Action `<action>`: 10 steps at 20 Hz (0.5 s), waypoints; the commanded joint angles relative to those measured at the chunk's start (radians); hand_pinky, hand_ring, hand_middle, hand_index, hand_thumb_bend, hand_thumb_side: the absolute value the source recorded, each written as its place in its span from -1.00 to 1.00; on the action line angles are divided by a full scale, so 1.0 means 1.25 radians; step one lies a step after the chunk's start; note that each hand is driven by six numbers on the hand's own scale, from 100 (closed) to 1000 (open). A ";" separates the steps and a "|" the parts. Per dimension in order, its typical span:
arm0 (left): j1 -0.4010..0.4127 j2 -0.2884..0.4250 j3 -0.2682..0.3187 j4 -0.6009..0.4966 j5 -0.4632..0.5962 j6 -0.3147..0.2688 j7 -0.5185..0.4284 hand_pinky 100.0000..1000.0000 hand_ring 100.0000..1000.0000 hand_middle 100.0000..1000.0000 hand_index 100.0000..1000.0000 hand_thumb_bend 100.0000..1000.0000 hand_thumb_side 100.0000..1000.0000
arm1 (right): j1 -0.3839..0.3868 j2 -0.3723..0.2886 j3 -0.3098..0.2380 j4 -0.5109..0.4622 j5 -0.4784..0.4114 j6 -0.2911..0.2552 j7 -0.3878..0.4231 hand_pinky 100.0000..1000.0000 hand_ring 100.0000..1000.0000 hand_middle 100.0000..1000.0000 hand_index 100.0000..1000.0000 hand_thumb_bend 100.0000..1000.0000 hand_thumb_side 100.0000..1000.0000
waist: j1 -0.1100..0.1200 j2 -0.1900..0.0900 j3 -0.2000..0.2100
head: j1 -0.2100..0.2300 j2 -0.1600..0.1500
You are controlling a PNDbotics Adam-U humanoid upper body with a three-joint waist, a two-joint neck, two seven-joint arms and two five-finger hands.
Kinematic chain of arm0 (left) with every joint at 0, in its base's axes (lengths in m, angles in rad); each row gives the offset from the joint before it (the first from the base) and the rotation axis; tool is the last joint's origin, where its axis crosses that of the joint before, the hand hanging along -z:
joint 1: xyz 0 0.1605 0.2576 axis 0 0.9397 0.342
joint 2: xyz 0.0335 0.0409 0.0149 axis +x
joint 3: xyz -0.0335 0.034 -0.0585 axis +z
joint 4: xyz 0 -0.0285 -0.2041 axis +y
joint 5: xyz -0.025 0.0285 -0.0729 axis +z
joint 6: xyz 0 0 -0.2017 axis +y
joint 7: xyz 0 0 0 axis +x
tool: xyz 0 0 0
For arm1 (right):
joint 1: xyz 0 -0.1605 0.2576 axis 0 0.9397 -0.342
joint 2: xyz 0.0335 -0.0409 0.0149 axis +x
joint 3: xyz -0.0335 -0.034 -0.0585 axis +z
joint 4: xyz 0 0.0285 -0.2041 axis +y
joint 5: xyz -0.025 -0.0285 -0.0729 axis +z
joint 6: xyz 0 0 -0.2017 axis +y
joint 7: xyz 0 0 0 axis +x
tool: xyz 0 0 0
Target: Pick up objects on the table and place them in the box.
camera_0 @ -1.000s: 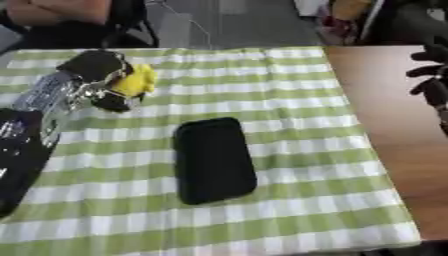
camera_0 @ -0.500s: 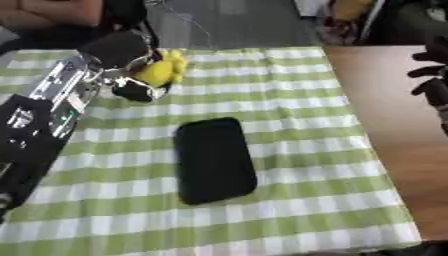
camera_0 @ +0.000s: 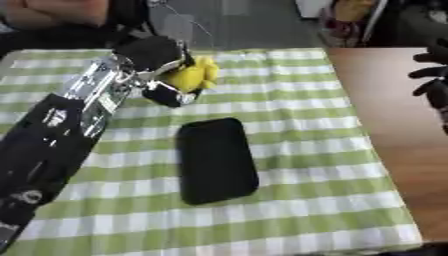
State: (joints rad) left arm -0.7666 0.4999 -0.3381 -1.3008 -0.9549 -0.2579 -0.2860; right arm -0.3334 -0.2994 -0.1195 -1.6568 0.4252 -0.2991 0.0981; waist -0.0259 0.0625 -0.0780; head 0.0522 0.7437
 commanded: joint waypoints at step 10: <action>-0.012 -0.005 -0.013 -0.008 0.010 -0.017 -0.005 -1.00 -1.00 -1.00 -0.86 -1.00 -0.31 | -0.017 -0.014 -0.001 -0.009 0.000 -0.001 0.003 -0.09 0.30 0.51 0.86 0.24 1.00 | 0.000 -0.010 0.000 | 0.004 -0.009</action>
State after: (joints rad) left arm -0.7659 0.4847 -0.3557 -1.2954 -0.9490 -0.2744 -0.2919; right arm -0.3360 -0.2994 -0.1193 -1.6568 0.4255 -0.2993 0.0984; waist -0.0260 0.0622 -0.0778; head 0.0523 0.7437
